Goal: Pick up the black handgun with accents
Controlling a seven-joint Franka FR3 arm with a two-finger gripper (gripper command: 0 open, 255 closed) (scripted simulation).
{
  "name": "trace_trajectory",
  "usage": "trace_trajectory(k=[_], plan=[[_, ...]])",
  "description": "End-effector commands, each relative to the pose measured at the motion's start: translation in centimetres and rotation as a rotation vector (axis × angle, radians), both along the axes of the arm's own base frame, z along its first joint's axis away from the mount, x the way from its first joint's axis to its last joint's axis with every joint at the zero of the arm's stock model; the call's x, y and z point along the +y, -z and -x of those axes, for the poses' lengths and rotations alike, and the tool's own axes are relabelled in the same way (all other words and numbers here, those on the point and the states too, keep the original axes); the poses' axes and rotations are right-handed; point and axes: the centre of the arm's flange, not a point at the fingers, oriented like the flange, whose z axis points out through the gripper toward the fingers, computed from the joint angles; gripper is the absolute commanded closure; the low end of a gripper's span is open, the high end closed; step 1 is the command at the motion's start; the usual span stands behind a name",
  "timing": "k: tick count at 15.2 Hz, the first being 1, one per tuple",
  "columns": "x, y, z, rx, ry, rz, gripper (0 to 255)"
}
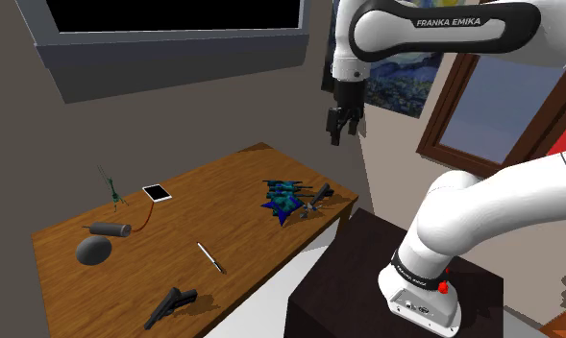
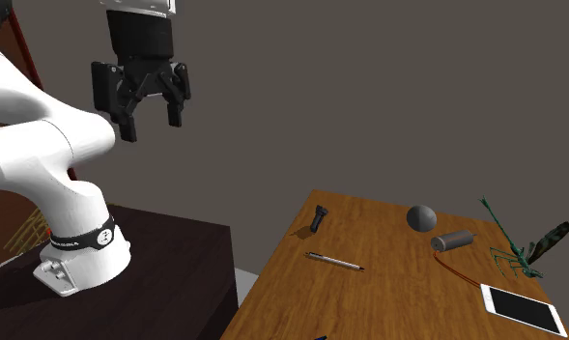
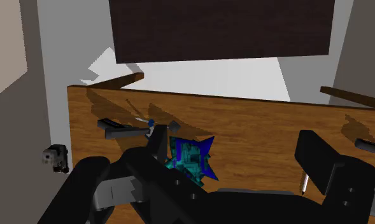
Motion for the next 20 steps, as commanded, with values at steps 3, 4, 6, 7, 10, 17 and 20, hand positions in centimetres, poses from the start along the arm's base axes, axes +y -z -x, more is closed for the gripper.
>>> trace_trajectory(k=[3, 4, 6, 7, 10, 17, 20], plan=[[0.9, 1.7, -1.7, -0.005, -0.049, -0.006, 0], [1.4, 2.5, -2.6, -0.007, -0.074, -0.009, 0], [2.5, 4.2, -4.3, -0.012, -0.123, -0.016, 0], [3.0, 5.0, -5.1, -0.014, -0.147, -0.019, 0], [4.9, 7.4, -7.5, -0.021, -0.221, -0.028, 0], [9.8, 13.0, -12.5, -0.038, -0.393, -0.051, 0], [12.3, 15.3, -14.4, -0.045, -0.467, -0.060, 0]])
